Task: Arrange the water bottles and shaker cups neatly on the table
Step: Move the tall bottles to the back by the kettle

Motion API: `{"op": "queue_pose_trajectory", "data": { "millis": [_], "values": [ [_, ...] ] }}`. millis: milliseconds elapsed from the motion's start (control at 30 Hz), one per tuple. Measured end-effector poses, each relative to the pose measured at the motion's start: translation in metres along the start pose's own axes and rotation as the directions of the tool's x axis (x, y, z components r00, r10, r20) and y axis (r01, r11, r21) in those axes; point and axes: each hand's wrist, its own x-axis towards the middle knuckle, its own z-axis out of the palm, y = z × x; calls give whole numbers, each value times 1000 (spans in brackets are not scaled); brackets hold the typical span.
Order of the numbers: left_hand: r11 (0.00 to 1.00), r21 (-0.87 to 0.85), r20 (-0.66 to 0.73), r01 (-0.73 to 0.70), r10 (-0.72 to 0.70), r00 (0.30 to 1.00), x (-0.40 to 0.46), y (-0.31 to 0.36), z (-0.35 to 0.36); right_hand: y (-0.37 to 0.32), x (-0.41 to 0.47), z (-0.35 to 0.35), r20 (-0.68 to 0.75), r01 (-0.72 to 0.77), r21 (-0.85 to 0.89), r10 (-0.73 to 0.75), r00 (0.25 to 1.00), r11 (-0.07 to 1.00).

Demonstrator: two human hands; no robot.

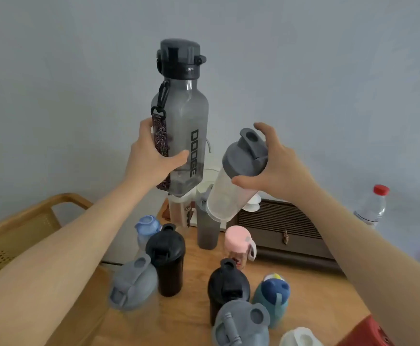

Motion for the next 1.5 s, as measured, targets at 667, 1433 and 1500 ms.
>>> {"op": "queue_pose_trajectory", "data": {
  "millis": [667, 1433, 1500],
  "values": [
    [986, 17, 263, 168, -166, 950, 72, -233, -18, 23, 11, 212, 378, -379, -290, 470, 798, 878],
    [883, -134, 560, 450, -307, 769, 38, -344, 66, 8, 159, 282, 360, -308, -347, 430, 828, 886],
    [884, -120, 588, 452, -304, 750, 39, -344, 71, 10, 159, 278, 389, -255, -365, 395, 832, 896]
  ]
}}
